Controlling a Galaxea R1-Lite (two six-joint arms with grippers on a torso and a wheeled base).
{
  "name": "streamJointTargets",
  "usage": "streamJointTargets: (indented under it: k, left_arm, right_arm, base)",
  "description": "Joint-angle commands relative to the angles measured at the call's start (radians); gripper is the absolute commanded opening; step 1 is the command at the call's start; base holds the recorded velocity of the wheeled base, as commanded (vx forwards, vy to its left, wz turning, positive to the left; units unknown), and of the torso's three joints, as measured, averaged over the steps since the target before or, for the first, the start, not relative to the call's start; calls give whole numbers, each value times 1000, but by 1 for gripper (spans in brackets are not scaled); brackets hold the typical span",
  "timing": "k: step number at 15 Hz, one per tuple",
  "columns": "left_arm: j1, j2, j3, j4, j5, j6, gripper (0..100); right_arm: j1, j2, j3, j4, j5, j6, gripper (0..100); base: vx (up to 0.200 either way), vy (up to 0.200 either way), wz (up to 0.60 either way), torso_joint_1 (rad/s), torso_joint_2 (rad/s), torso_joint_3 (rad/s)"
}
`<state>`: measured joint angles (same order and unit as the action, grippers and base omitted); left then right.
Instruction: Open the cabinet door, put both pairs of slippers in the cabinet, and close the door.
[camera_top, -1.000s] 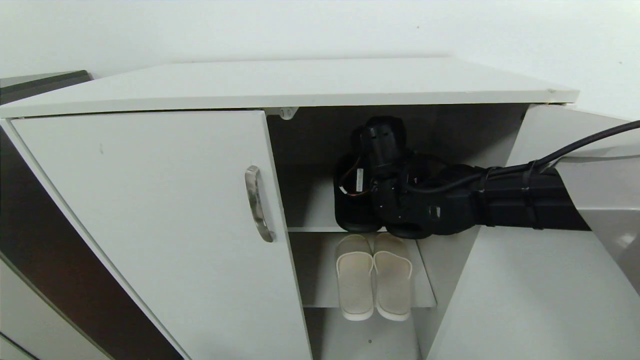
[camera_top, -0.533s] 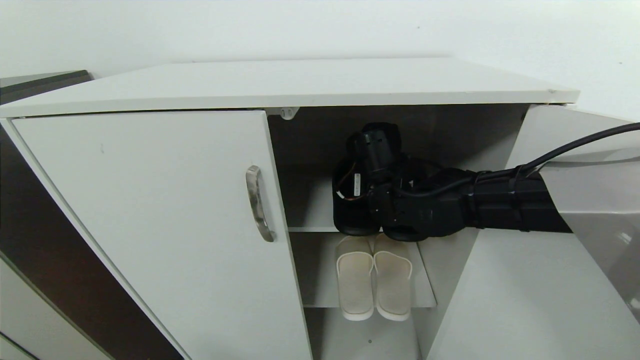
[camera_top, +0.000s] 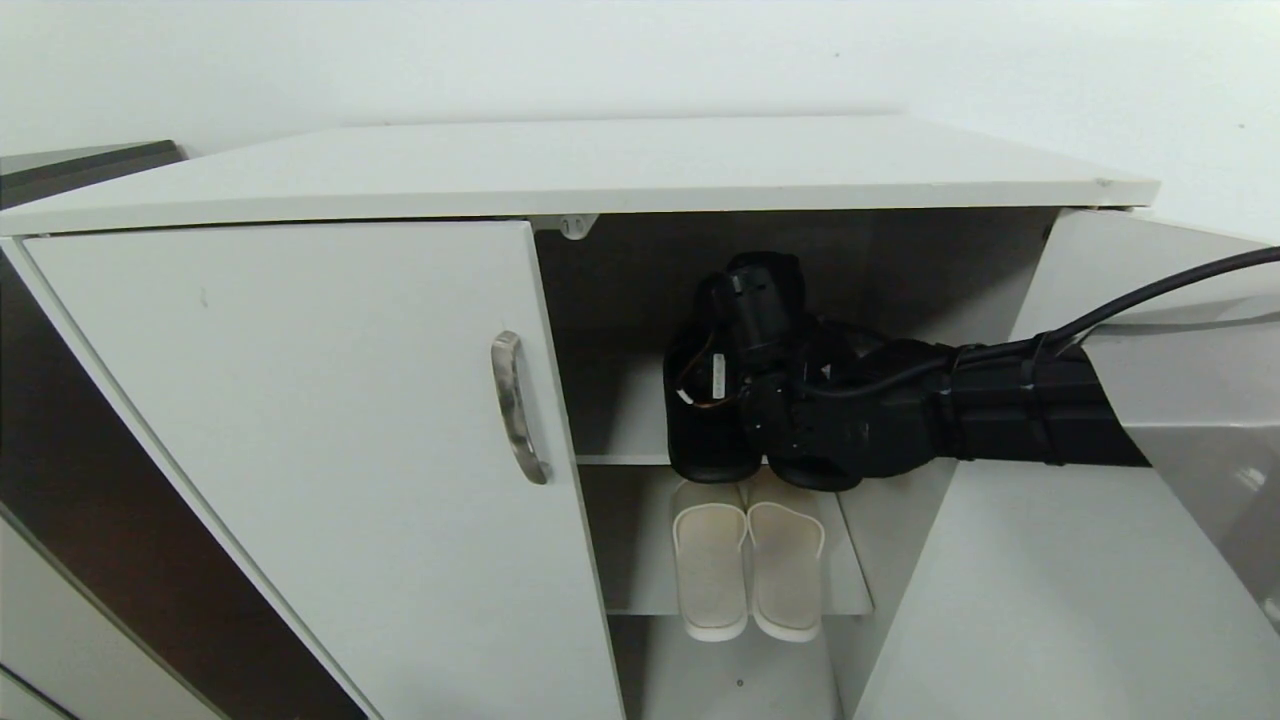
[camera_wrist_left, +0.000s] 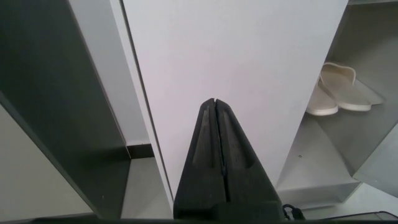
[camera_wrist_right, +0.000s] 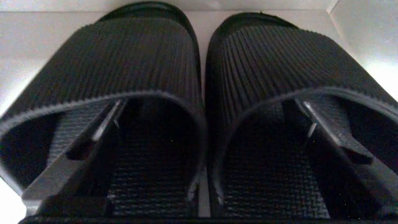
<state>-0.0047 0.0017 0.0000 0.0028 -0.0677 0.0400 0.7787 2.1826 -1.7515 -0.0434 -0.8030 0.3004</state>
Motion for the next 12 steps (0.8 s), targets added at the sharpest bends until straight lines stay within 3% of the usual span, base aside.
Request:
streamJointTargets:
  k: [1,8,12]
  left_arm:
    - [0,1,0,0,0,0,0]
    - [0,1,0,0,0,0,0]
    - [0,1,0,0,0,0,0]
  right_arm:
    - [11,-40,35,0,-2,2,100]
    - [114,-251,288,-44,-10,19,100]
    - [229,-397,480,-82,-41,22,100]
  base:
    - [0,0,0,0,0,0]
    - [0,0,0,0,0,0]
    - [0,0,0,0,0,0]
